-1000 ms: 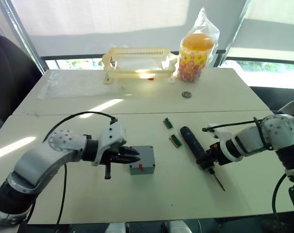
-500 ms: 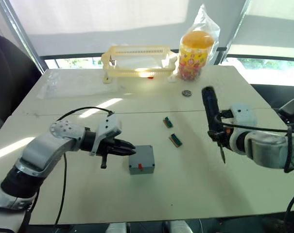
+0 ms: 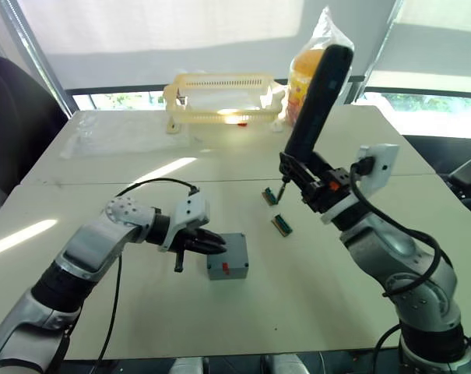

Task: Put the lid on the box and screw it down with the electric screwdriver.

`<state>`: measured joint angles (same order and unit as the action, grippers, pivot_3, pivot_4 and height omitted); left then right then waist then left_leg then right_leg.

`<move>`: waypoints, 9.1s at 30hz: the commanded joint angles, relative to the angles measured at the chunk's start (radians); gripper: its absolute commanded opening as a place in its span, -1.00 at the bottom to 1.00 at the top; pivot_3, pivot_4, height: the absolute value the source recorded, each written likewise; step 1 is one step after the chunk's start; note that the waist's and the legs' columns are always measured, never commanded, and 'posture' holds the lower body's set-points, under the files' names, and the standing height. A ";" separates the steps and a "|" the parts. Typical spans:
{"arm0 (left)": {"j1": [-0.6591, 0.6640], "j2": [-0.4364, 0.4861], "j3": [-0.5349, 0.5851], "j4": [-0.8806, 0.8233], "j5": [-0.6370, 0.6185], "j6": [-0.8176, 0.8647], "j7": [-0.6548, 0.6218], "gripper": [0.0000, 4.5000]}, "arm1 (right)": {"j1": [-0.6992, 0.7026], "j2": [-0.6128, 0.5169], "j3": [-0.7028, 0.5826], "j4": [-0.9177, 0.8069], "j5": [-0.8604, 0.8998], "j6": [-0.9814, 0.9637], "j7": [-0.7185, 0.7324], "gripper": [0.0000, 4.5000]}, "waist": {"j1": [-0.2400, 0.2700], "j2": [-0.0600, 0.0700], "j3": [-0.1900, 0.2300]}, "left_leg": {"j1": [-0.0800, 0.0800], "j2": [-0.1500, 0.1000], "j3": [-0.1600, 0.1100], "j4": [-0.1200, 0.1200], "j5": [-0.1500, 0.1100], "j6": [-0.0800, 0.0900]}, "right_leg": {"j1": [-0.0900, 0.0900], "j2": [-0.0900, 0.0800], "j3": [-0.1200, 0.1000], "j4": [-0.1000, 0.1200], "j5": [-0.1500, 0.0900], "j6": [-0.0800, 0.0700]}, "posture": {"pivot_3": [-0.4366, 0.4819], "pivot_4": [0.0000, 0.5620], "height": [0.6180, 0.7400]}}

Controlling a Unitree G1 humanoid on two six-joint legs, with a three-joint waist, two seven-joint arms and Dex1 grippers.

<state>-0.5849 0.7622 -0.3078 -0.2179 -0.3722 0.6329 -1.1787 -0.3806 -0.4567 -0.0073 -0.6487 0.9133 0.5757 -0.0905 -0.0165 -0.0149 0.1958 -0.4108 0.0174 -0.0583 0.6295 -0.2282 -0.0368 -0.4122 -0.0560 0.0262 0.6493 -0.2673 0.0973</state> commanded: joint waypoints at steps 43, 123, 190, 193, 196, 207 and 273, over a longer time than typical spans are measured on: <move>0.095 -0.012 0.002 0.027 0.087 -0.090 0.030 -0.70 | 0.149 0.287 0.152 0.120 -0.431 -0.216 0.386 -0.21 | 0.000 0.001 -0.002 | 0.003 0.000 0.000 0.000 0.000 0.000 | 0.003 0.000 0.000 0.001 0.000 0.000 | -0.05 -0.47 1.00; 0.098 -0.018 -0.003 0.008 0.106 -0.084 0.037 -0.70 | 0.175 0.228 0.232 0.363 -0.661 -0.395 0.622 -0.21 | -0.001 0.001 -0.010 | 0.016 0.000 0.000 -0.002 0.000 0.000 | 0.015 0.000 0.000 0.000 -0.002 -0.003 | -0.05 -0.47 1.00; 0.138 -0.024 -0.045 -0.008 0.156 -0.087 0.050 -0.70 | 0.219 0.164 0.204 0.416 -0.670 -0.419 0.669 -0.21 | 0.004 0.001 -0.033 | 0.022 -0.001 0.000 -0.007 -0.001 0.000 | 0.020 -0.004 -0.001 -0.004 -0.009 -0.008 | -0.05 -0.47 1.00; 0.138 -0.026 -0.045 -0.007 0.156 -0.088 0.051 -0.70 | 0.220 0.171 0.204 0.422 -0.669 -0.416 0.663 -0.21 | 0.004 0.001 -0.033 | 0.022 -0.001 0.000 -0.007 -0.001 0.000 | 0.020 -0.004 -0.001 -0.004 -0.009 -0.008 | -0.05 -0.47 1.00; 0.137 -0.027 -0.044 -0.007 0.157 -0.088 0.051 -0.70 | 0.215 0.175 0.206 0.428 -0.669 -0.417 0.662 -0.21 | 0.004 0.001 -0.033 | 0.022 -0.001 0.000 -0.008 -0.001 0.000 | 0.020 -0.004 -0.001 -0.005 -0.009 -0.008 | -0.05 -0.47 1.00; 0.137 -0.029 -0.044 -0.010 0.155 -0.085 0.054 -0.70 | 0.242 0.179 0.224 0.469 -0.688 -0.440 0.662 -0.21 | 0.004 0.001 -0.035 | 0.022 -0.001 -0.001 -0.009 -0.001 0.000 | 0.020 -0.005 -0.001 -0.006 -0.009 -0.008 | -0.05 -0.47 1.00; 0.114 -0.057 0.106 -0.258 -0.051 0.074 0.104 -0.70 | -0.145 -0.751 0.037 0.778 0.816 0.918 0.100 -0.21 | -0.002 0.005 0.000 | -0.001 0.000 0.001 -0.014 -0.004 0.007 | 0.001 0.000 -0.002 -0.019 -0.005 -0.003 | -0.05 -0.47 1.00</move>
<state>-0.4734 0.6927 -0.2341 -0.4259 -0.3956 0.6937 -1.0778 -0.4980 -1.2177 0.0337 0.1258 1.7344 1.4799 -0.0087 -0.0184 -0.0095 0.1957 -0.4115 0.0181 -0.0575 0.6152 -0.2326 -0.0296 -0.4113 -0.0557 0.0246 0.6302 -0.2718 0.0943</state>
